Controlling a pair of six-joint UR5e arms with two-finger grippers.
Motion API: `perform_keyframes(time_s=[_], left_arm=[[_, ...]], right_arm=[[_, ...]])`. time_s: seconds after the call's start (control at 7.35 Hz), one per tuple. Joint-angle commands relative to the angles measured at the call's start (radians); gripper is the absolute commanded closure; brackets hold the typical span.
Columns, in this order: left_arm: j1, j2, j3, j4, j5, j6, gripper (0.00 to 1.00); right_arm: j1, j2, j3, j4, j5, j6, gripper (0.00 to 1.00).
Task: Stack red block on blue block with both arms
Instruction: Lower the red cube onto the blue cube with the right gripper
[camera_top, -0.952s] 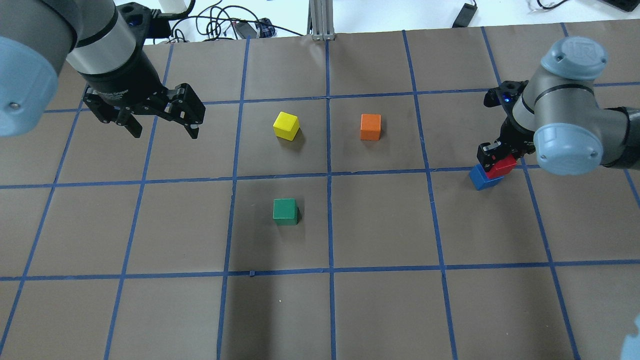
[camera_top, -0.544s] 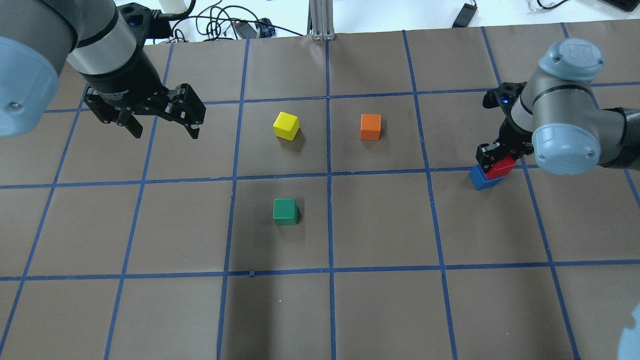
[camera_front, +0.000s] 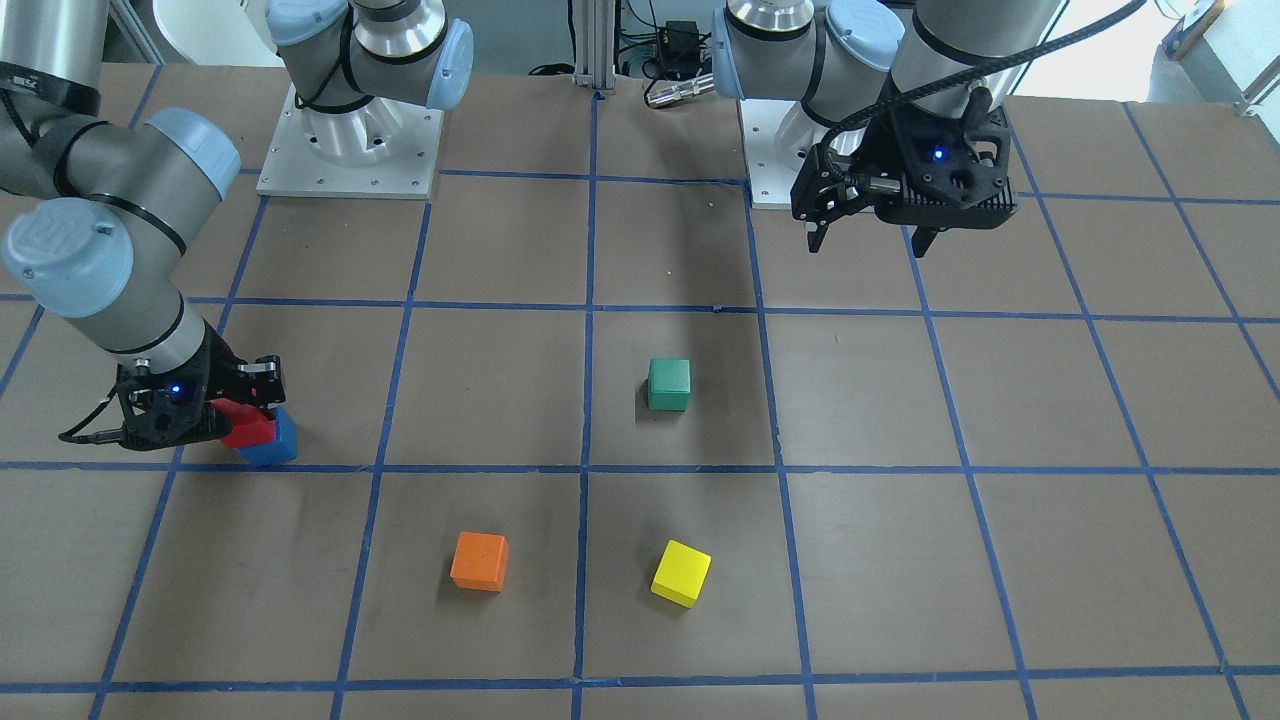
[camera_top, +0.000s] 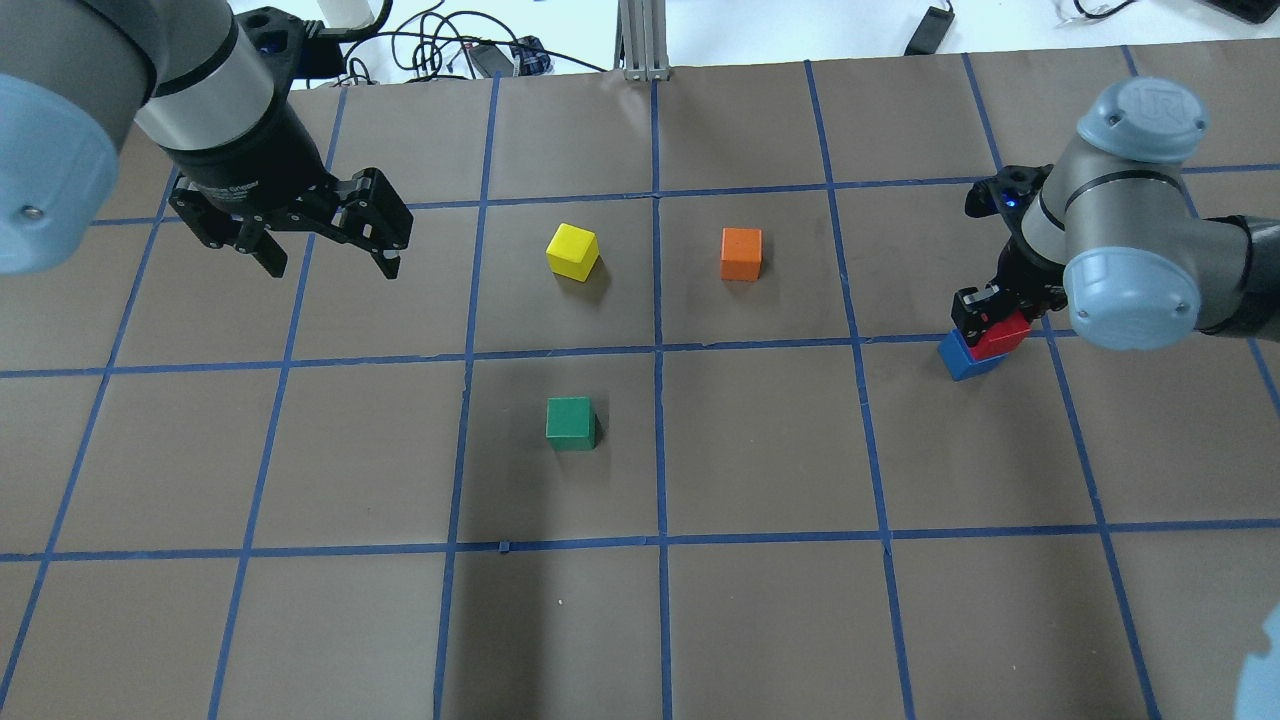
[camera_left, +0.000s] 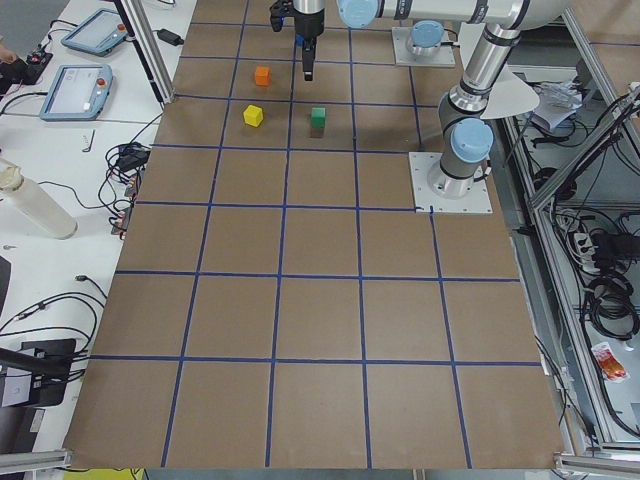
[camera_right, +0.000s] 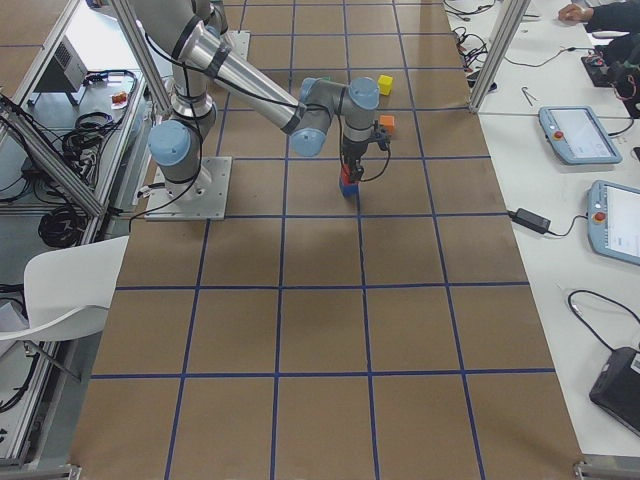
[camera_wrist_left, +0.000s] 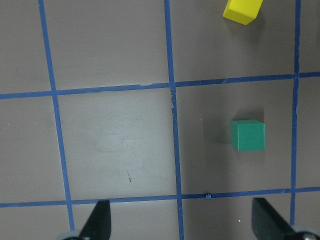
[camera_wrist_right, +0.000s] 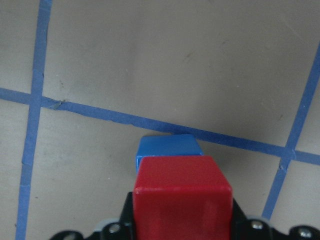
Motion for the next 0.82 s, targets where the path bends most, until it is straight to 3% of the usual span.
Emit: perform_keyframes(time_s=[0.0, 0.54, 0.68], left_arm=[[0.000, 0.000, 0.000, 0.002, -0.002, -0.002, 0.00], [0.000, 0.000, 0.000, 0.003, -0.005, -0.002, 0.00], [0.000, 0.000, 0.000, 0.003, -0.005, -0.002, 0.00]], right_arm=[[0.000, 0.003, 0.000, -0.001, 0.000, 0.002, 0.45], [0.000, 0.007, 0.000, -0.001, 0.002, 0.006, 0.25], [0.000, 0.007, -0.001, 0.000, 0.002, 0.006, 0.09]])
